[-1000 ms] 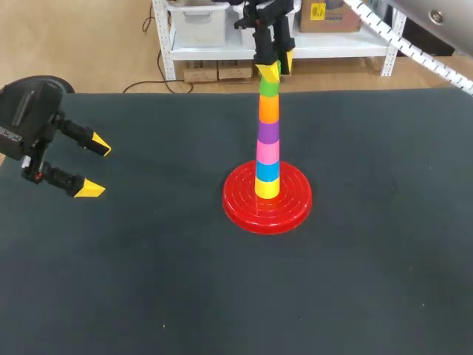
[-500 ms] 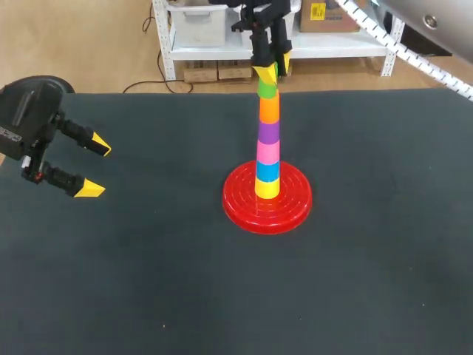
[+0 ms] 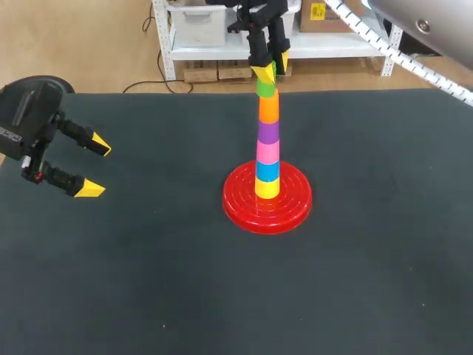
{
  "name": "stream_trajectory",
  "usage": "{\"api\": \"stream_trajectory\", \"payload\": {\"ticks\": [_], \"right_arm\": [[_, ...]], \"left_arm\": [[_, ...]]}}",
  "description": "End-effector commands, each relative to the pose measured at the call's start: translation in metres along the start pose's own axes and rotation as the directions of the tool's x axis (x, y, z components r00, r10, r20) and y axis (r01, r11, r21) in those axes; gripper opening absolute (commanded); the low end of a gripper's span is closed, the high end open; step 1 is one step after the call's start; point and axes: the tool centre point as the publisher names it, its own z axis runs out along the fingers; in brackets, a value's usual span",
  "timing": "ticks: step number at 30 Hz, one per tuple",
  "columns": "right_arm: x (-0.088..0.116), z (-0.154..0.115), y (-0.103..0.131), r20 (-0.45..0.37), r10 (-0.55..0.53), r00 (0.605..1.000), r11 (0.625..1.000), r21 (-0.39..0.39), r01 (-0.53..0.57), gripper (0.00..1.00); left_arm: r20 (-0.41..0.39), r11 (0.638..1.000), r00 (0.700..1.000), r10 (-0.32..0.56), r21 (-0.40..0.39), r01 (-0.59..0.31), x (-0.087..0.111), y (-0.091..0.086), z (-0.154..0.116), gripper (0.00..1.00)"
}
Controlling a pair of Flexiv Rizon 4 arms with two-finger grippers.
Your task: Pick up and stack the cylinders on the red base in this order: pink,purple,orange,green
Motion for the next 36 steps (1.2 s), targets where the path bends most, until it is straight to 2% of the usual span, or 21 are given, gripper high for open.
{"api": "stream_trajectory", "payload": {"ticks": [1,10,27,36], "right_arm": [[-0.007,-0.0054,-0.0037,-0.24,0.001,0.971,1.0,-0.009,-0.004,0.0],[-0.0022,-0.004,-0.0069,-0.244,0.023,0.969,1.0,-0.004,-0.025,0.0],[-0.0085,0.0015,-0.0088,-0.262,0.018,0.965,1.0,-0.006,-0.02,0.0],[-0.0068,-0.0007,-0.0085,-0.245,0.028,0.969,1.0,0.016,-0.025,0.0]], "left_arm": [[0.002,1.0,1.0,0.002,0.0,-0.002,0.0008,0.0003,-0.0002,1.0],[0.002,1.0,1.0,0.002,0.0,-0.002,0.0008,0.0003,-0.0002,1.0],[0.002,1.0,1.0,0.002,0.0,-0.002,0.0008,0.0003,-0.0002,1.0],[0.002,1.0,1.0,0.002,0.0,-0.002,0.0008,0.0003,-0.0002,1.0]]}}
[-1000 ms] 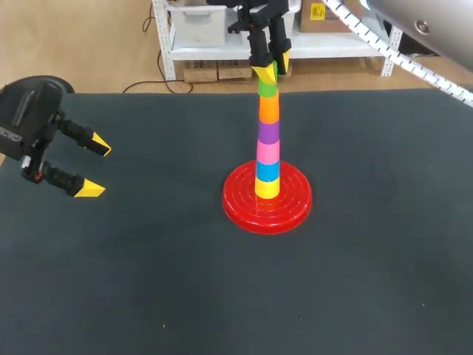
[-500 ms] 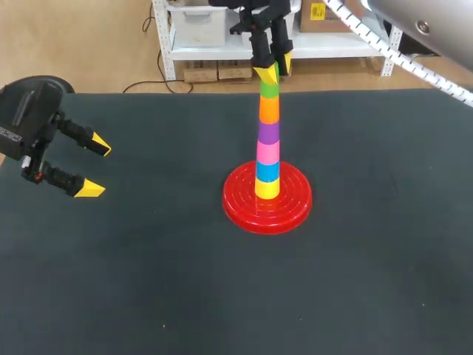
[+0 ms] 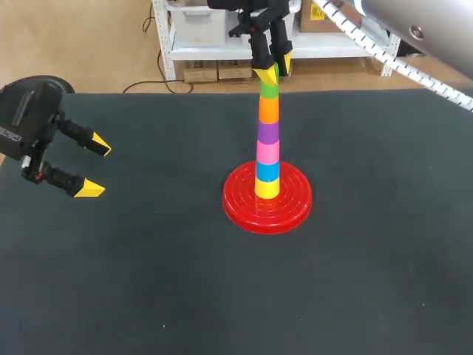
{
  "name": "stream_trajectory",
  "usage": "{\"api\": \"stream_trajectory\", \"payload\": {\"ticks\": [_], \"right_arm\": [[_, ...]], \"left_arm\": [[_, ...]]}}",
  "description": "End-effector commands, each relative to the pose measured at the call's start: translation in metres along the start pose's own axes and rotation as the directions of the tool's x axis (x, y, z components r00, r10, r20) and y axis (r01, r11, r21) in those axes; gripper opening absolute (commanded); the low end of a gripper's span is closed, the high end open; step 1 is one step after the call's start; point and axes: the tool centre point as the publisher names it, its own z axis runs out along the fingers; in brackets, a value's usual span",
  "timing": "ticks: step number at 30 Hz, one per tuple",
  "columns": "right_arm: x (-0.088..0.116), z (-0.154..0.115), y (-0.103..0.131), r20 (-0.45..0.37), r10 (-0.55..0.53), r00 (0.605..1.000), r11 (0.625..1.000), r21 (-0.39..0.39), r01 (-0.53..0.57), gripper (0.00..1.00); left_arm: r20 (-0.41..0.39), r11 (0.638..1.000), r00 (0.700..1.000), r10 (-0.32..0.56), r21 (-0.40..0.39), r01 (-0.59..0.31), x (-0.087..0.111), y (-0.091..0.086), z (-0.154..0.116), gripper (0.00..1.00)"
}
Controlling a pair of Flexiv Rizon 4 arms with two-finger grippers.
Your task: Pick up and stack the cylinders on the red base in this order: pink,purple,orange,green
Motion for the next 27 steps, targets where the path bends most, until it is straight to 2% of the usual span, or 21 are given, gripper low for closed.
{"api": "stream_trajectory", "payload": {"ticks": [1,18,27], "right_arm": [[-0.006,-0.006,-0.002,-0.232,-0.002,0.973,1.0,-0.01,0.0,0.0],[-0.007,0.002,-0.004,-0.244,-0.014,0.97,0.999,-0.037,0.005,0.0],[-0.008,0.008,-0.006,-0.23,-0.049,0.972,0.997,-0.077,0.032,0.0]], "left_arm": [[0.002,1.0,1.0,0.002,0.0,-0.002,0.001,0.0,0.0,1.0],[0.002,1.0,1.0,0.002,0.0,-0.002,0.001,0.0,0.0,1.0],[0.002,1.0,1.0,0.002,0.0,-0.002,0.001,0.0,0.0,1.0]]}}
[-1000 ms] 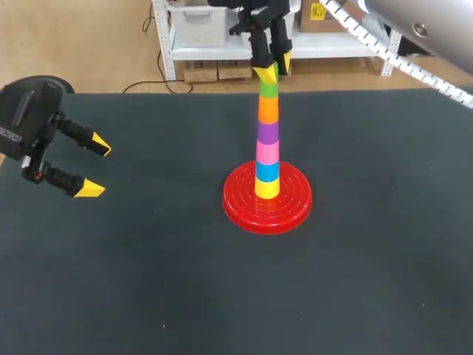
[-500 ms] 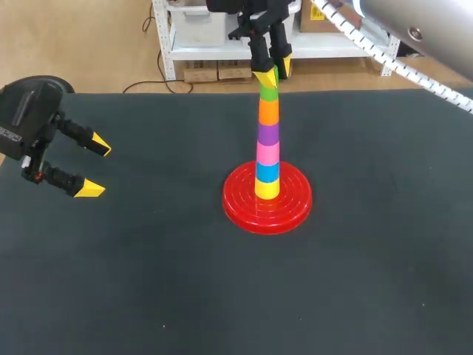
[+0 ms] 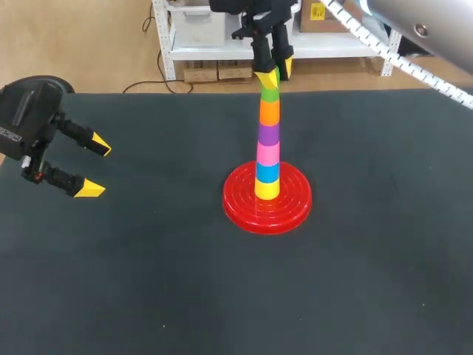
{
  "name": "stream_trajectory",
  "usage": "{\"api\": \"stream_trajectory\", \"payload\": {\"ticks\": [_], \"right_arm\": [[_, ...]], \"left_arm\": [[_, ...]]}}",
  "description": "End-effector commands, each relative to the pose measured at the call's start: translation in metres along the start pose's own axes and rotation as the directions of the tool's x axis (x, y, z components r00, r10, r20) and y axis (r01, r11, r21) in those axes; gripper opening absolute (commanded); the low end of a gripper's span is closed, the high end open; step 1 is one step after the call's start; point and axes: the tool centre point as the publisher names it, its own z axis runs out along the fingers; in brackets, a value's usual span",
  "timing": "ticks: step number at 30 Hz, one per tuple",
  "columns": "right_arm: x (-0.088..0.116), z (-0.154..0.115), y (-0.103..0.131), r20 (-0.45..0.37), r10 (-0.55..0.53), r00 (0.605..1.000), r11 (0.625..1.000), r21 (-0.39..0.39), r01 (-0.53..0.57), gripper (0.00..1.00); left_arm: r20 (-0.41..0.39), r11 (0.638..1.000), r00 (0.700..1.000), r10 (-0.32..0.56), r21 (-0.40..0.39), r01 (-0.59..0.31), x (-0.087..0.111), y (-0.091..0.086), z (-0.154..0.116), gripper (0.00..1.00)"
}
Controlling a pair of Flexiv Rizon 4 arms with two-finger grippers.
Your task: Pick up and stack the cylinders on the red base in this order: pink,purple,orange,green
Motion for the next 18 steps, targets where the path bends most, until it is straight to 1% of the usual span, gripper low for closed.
{"api": "stream_trajectory", "payload": {"ticks": [1,10,15,18], "right_arm": [[-0.0098,0.0012,-0.0057,-0.235,-0.03,0.971,0.999,-0.038,0.022,0.0],[-0.0114,0.0016,-0.0045,-0.241,-0.03,0.97,0.999,-0.033,0.023,0.0],[-0.0099,-0.0003,-0.0032,-0.219,-0.02,0.975,1.0,-0.009,0.018,0.0],[-0.0091,-0.0007,-0.0002,-0.206,-0.032,0.978,0.999,-0.008,0.032,0.0]], "left_arm": [[0.002,1.0,1.0,0.002,0.0,-0.002,0.0008,0.0003,-0.0002,1.0],[0.002,1.0,1.0,0.002,0.0,-0.002,0.0008,0.0003,-0.0002,1.0],[0.002,1.0,1.0,0.002,0.0,-0.002,0.0008,0.0003,-0.0002,1.0],[0.002,1.0,1.0,0.002,0.0,-0.002,0.0008,0.0003,-0.0002,1.0]]}}
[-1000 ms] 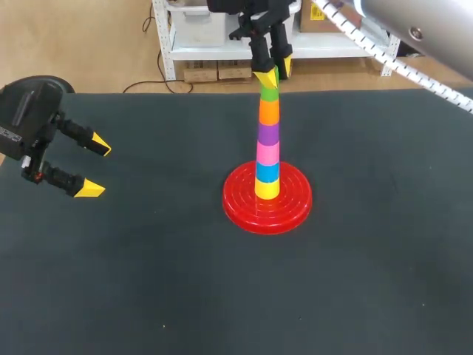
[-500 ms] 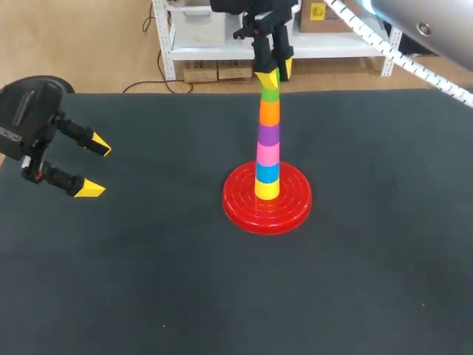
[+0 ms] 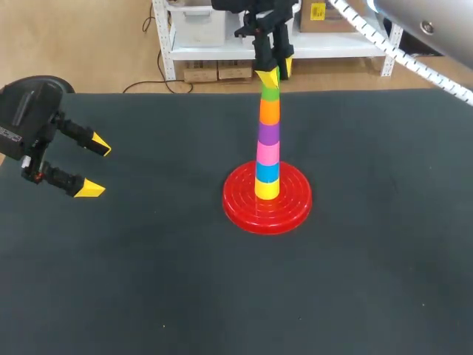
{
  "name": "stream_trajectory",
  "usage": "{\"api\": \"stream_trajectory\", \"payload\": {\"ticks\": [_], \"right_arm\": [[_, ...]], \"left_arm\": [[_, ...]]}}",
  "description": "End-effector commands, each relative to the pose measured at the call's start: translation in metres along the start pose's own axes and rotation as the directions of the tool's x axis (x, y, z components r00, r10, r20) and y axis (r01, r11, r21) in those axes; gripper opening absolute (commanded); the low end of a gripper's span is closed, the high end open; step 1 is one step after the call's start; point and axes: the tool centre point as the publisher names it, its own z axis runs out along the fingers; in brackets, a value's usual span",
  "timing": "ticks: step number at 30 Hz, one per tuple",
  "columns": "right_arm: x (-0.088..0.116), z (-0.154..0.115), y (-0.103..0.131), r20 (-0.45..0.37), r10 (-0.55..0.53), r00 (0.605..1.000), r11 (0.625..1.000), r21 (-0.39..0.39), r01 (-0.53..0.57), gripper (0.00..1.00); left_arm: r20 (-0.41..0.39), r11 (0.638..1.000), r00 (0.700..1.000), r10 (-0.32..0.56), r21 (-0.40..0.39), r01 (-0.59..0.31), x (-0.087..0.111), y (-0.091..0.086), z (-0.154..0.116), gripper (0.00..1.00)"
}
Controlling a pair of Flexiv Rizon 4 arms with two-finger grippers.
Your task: Pick up and stack the cylinders on the red base in this order: pink,purple,orange,green
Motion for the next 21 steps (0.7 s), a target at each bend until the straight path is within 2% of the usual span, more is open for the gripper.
{"api": "stream_trajectory", "payload": {"ticks": [1,8,10,11,21], "right_arm": [[-0.0066,0.0006,0.0011,-0.223,-0.006,0.975,1.0,0.002,0.006,0.0],[-0.0045,-0.0001,0.0046,-0.204,0.001,0.979,1.0,0.023,0.004,0.0],[-0.0042,-0.0002,0.0047,-0.194,0.004,0.981,0.999,0.036,0.003,0.82],[-0.004,-0.0005,0.0048,-0.195,0.009,0.981,0.999,0.035,-0.002,1.0],[0.0007,-0.0047,0.0045,-0.143,0.018,0.99,0.998,0.058,-0.01,1.0]], "left_arm": [[0.002,1.0,1.0,0.002,0.0,-0.002,0.0008,0.0003,-0.0003,1.0],[0.002,1.0,1.0,0.002,0.0,-0.002,0.0008,0.0003,-0.0003,1.0],[0.002,1.0,1.0,0.002,0.0,-0.002,0.0008,0.0003,-0.0003,1.0],[0.002,1.0,1.0,0.002,0.0,-0.002,0.0008,0.0003,-0.0003,1.0],[0.002,1.0,1.0,0.002,0.0,-0.002,0.0008,0.0003,-0.0003,1.0]]}}
